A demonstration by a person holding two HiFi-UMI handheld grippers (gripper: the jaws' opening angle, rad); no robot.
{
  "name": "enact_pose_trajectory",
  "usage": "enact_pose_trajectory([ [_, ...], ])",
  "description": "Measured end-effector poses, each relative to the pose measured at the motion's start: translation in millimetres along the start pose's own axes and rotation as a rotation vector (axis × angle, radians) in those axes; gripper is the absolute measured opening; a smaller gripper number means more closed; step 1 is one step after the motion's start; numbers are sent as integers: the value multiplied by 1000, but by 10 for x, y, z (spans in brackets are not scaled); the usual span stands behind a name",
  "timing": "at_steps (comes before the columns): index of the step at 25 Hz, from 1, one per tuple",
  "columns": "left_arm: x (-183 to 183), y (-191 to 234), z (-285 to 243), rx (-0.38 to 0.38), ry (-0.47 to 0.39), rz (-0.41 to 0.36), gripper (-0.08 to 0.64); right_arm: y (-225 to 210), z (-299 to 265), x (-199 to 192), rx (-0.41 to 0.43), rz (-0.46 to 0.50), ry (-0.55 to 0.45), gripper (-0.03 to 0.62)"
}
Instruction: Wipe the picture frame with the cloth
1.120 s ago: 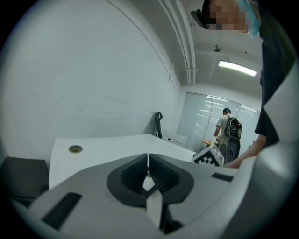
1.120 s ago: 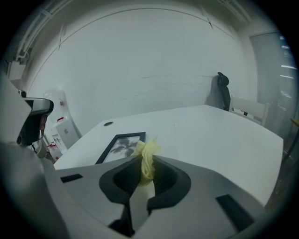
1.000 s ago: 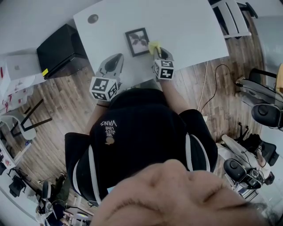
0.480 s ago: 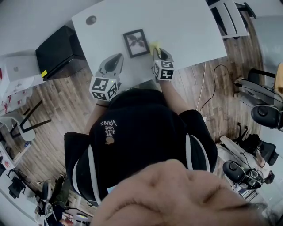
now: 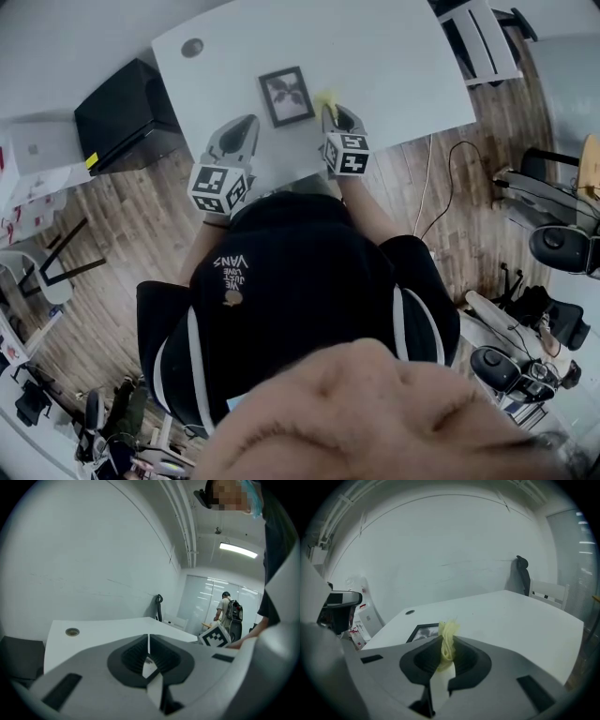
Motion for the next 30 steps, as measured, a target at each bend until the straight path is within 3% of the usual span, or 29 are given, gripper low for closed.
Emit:
enact_pose_trajectory([
  [12, 100, 81, -15, 1, -20, -3, 21, 129, 183, 434, 46, 38, -86, 50],
  [30, 214, 217, -2, 32, -56, 12, 20, 274, 526, 1088, 96, 19, -267, 51],
])
Point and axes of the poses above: the fingertips, and each gripper's own axes: z backward along the fingers, y to its left, x out of its top, the point moved 1 cm from there along z, backward along the fingers, and after that the axes turned 10 degrees about z, right-handed, at the moved point
